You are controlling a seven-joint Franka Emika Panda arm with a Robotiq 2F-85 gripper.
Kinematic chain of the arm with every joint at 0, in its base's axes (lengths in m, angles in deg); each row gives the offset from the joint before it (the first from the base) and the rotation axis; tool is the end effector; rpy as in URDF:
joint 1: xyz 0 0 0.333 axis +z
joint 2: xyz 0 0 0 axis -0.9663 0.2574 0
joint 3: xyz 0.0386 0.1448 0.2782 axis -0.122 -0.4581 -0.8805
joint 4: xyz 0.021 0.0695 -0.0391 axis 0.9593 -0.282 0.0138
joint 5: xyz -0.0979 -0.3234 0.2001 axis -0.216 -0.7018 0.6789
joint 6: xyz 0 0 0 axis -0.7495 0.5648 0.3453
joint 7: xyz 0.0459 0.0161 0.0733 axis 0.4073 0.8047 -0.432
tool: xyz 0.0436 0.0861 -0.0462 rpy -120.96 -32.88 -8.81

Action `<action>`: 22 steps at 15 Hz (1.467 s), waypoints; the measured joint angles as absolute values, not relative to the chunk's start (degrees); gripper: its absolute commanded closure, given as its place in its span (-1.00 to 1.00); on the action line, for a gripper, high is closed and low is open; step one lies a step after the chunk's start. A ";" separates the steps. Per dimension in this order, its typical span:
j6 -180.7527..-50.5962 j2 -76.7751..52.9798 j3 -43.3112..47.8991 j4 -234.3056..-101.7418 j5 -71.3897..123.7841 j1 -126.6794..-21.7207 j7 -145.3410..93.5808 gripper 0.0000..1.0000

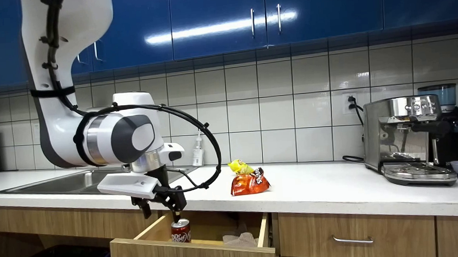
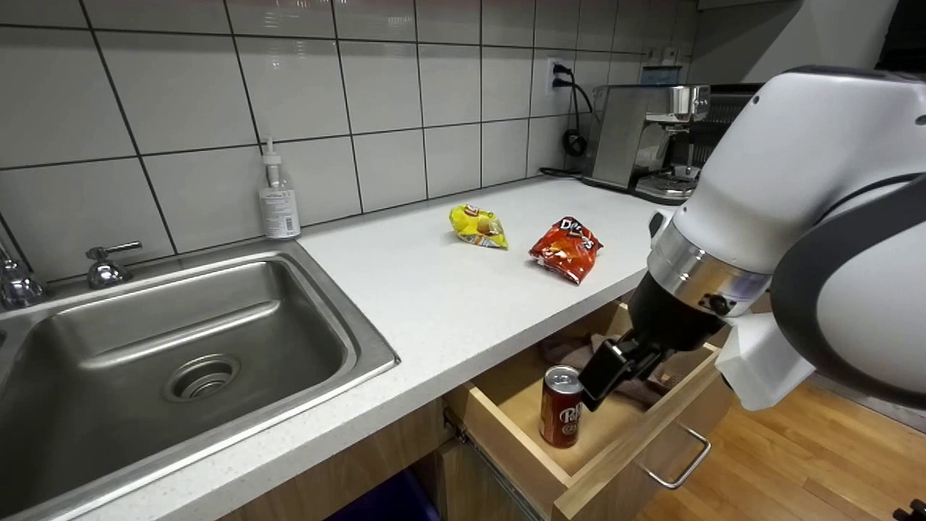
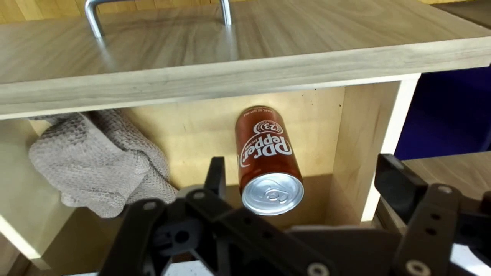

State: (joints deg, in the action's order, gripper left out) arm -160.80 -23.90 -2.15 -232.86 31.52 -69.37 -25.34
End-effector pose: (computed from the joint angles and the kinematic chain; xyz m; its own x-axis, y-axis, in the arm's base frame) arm 0.4198 0.0419 0.2284 0.9515 -0.0287 0.3062 -0.0168 -0.9990 -0.0413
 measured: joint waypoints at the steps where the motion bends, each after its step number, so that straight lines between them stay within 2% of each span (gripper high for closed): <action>1: -160.76 -24.53 -2.72 -233.40 32.50 -69.58 -25.67 -1.00; 7: -158.24 -28.61 -6.91 -234.26 44.87 -69.53 -32.59 -1.00; 13: -149.46 -33.12 -4.17 -233.83 58.25 -69.09 -47.06 -1.00; 22: -143.28 -33.41 -0.14 -234.45 56.86 -69.50 -50.89 -1.00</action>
State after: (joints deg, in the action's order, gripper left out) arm -143.28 -33.41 -0.14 -234.45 56.86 -69.50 -50.89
